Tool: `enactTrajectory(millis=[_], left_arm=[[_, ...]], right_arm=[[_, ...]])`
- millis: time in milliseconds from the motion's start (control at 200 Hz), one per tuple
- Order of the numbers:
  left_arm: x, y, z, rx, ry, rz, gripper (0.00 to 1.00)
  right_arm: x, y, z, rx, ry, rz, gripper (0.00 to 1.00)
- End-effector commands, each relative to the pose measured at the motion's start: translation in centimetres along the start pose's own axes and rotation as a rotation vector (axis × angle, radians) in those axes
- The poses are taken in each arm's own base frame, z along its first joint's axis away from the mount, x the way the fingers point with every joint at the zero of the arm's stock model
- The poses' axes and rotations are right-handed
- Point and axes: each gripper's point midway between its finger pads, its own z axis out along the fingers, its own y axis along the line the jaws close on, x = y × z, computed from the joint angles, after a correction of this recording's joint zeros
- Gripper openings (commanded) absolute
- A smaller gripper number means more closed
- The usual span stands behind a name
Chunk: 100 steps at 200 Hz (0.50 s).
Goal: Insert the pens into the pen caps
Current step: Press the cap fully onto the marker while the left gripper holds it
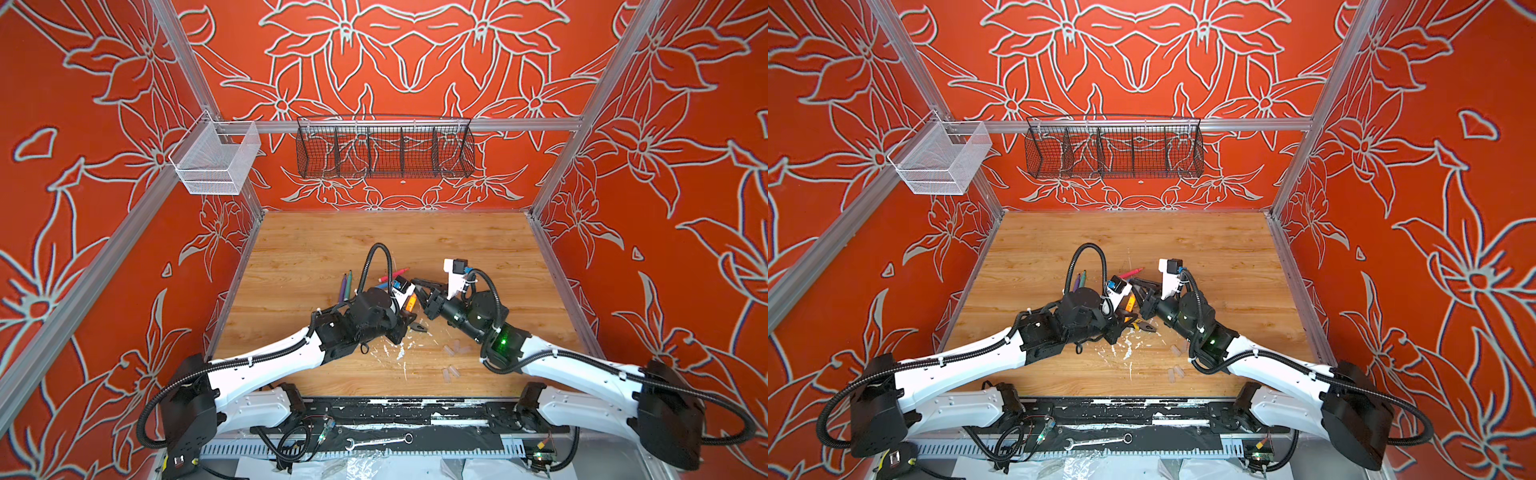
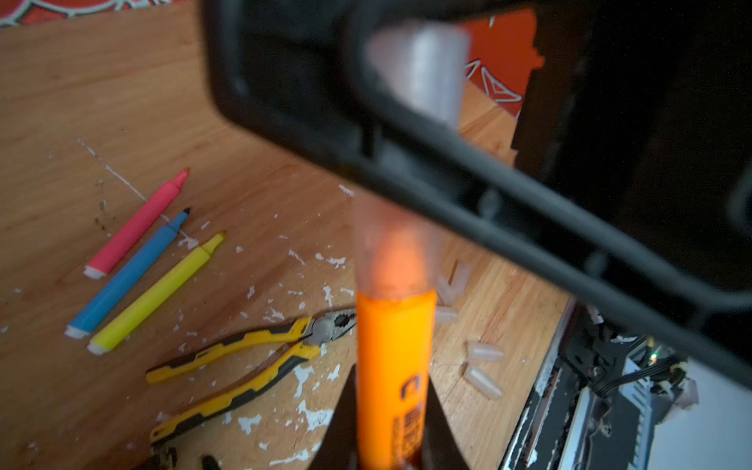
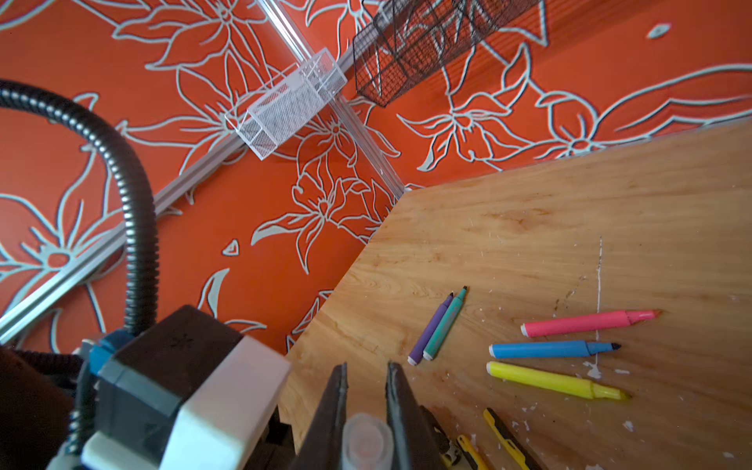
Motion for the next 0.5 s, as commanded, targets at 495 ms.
enactTrajectory(millis=[495], left_arm=[[-14.7, 7.0, -6.2, -0.143, -0.538, -0.123, 0.00]], right_arm=[[9.3, 3.4, 0.1, -0.317, 0.191, -0.118, 0.00]])
